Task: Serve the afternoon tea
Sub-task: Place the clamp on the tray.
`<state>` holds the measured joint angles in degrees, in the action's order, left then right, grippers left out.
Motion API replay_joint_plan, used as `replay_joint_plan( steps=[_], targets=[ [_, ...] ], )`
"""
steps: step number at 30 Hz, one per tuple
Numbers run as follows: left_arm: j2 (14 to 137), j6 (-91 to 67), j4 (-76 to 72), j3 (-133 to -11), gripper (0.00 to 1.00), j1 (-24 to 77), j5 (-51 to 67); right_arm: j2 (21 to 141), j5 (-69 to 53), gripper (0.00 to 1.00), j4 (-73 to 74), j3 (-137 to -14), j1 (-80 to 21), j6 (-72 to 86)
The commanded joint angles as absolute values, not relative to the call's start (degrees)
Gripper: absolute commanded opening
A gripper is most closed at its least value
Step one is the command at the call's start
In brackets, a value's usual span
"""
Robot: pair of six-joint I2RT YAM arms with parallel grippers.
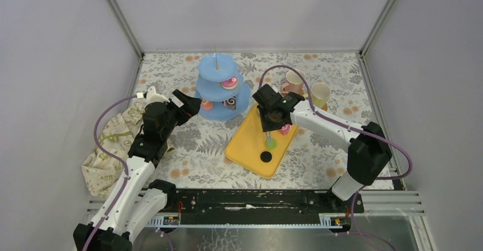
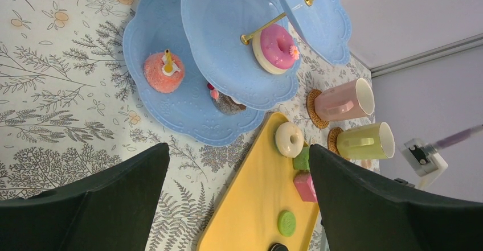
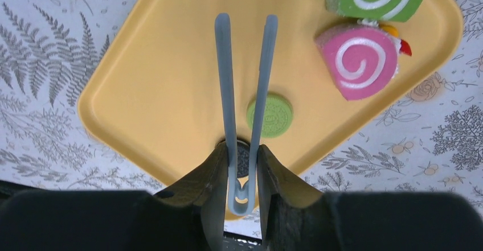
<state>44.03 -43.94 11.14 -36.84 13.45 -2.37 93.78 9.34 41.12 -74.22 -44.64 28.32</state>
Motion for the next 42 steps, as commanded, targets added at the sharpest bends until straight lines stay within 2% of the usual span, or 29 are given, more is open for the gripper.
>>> replay_joint_plan(
  steps=[1, 18, 42],
  targets=[
    [44.0, -43.0, 9.4, -38.1, 1.00, 13.4, -2.0, 91.8, 6.8, 0.30, 42.9, -72.2, -46.5, 26.3],
    [44.6, -42.9, 9.2, -37.9, 1.00, 13.4, -2.1, 98.6, 4.5, 0.34, 36.2, -69.0, -49.7, 26.2],
    [45.7, -43.2, 9.0, -37.8, 1.00, 13.4, -2.0, 103.7, 6.6, 0.43, 33.7, -71.2, -49.7, 24.4]
  ],
)
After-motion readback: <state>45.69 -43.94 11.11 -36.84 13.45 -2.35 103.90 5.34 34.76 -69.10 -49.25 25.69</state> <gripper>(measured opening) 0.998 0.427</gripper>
